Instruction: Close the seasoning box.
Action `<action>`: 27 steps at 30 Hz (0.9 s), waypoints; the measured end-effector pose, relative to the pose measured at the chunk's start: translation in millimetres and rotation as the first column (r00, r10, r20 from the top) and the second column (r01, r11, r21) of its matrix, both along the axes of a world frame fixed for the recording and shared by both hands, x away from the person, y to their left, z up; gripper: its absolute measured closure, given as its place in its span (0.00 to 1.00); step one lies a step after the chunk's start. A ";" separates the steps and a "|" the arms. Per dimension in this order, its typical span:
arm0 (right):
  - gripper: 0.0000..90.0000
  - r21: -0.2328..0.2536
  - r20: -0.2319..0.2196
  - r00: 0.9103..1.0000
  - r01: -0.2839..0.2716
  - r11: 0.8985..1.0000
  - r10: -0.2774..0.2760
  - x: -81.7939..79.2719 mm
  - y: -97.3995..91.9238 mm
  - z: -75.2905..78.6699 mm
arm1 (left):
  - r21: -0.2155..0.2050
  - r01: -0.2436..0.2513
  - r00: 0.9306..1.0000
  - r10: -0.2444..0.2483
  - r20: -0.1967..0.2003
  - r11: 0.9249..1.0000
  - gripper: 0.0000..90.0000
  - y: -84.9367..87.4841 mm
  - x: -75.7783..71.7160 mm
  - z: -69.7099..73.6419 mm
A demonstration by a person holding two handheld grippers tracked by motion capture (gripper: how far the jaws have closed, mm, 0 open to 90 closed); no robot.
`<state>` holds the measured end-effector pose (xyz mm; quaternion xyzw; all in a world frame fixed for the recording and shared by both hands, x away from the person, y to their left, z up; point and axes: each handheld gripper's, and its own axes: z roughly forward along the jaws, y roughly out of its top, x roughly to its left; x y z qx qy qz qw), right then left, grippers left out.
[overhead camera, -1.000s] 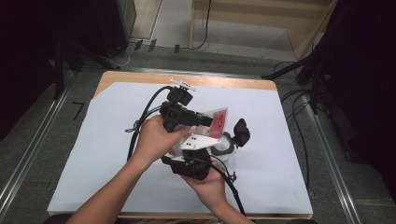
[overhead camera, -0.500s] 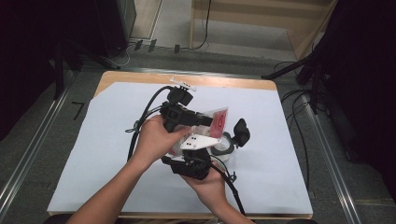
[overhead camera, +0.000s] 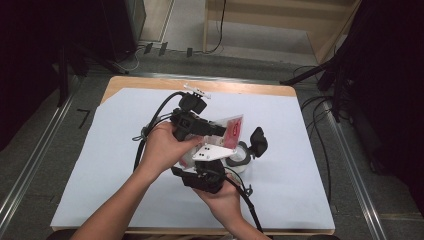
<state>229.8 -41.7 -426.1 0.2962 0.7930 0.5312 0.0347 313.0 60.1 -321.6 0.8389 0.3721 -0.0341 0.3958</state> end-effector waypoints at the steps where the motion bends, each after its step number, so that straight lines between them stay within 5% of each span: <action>1: 0.71 -0.003 0.001 1.000 0.000 1.000 0.000 0.0 0.1 -0.1 | 0.003 -0.001 1.000 0.001 0.000 1.000 0.84 -0.2 -0.4 0.2; 12: 0.72 -0.005 -0.009 1.000 0.005 1.000 -0.005 1.7 -0.6 -1.3 | 0.005 -0.002 0.999 0.002 -0.034 1.000 0.79 3.3 1.7 -0.1; 27: 0.71 -0.006 -0.017 1.000 0.000 1.000 0.000 1.2 -1.6 -0.2 | 0.008 -0.006 1.000 0.006 -0.029 1.000 0.84 -0.9 2.6 -0.4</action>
